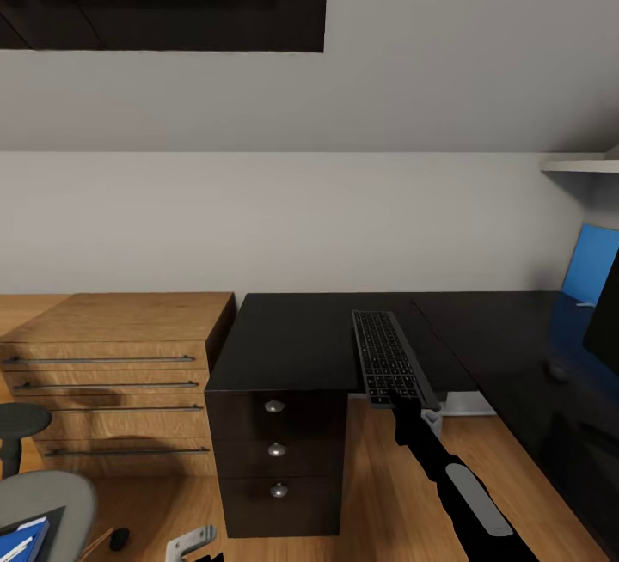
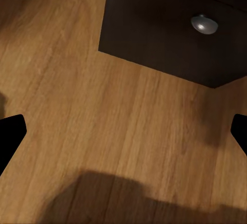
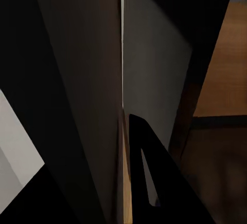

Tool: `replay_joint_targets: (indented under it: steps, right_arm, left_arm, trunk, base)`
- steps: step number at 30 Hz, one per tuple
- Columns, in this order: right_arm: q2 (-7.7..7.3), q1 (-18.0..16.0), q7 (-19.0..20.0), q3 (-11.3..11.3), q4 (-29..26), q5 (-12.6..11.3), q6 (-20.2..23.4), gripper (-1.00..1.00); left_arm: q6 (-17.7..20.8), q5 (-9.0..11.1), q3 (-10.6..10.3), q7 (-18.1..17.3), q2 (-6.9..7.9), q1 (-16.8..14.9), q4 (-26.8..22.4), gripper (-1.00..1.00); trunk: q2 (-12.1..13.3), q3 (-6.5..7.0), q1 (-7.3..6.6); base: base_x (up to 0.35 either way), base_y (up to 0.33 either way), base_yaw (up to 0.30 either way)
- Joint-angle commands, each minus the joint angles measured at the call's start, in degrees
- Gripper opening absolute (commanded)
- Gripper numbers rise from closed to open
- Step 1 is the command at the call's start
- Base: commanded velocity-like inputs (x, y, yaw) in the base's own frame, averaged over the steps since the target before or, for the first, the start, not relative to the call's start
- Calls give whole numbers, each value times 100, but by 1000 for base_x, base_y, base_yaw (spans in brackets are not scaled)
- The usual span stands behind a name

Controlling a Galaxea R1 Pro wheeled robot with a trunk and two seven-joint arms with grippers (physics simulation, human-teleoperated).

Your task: In the bedroom, organize the workspace by keeping the computer under the desk, ensuring the monitor is on the desk, placing the keyboard on the desk next to the monitor, placing the mouse on the desk next to the keyboard, moving the folder from the swivel chair onto the desk next to the mouse, stacking the notebook on top of the folder with the pen on top of the notebook, and positioning the swivel chair next to the desk.

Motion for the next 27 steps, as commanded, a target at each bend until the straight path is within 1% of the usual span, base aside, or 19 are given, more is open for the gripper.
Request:
replay_joint_targets:
  steps: [1,3,4,20,23,27]
  right_arm:
    - [-5,-4,27,15,1,-66,13,-100]
    - [-5,-4,25,17,2,-63,14,-100]
    - [-5,-4,25,18,1,-61,14,100]
    - [-5,-4,24,19,3,-57,6,100]
    - [-5,-4,24,19,2,-57,6,100]
    - [-5,-3,24,19,5,-57,3,100]
  left_arm:
    - [16,60,-32,55,8,-3,-11,100]
    - [17,58,-31,55,8,-3,-11,100]
    - [17,56,-31,53,8,-3,-11,100]
    - [8,36,-23,28,8,-2,-11,100]
    - [8,35,-23,28,8,-2,-11,100]
    - [8,34,-23,28,8,-1,-11,100]
  trunk:
    - [-3,-6,-1]
    - [-3,-6,-1]
    - [-3,-6,-1]
    - [-3,-6,-1]
    - [-3,-6,-1]
    - [-3,-6,-1]
  base:
    - [0,0,0]
    - [0,0,0]
    - [0,0,0]
    - [-5,0,0]
    - [-176,0,0]
    - [-286,0,0]
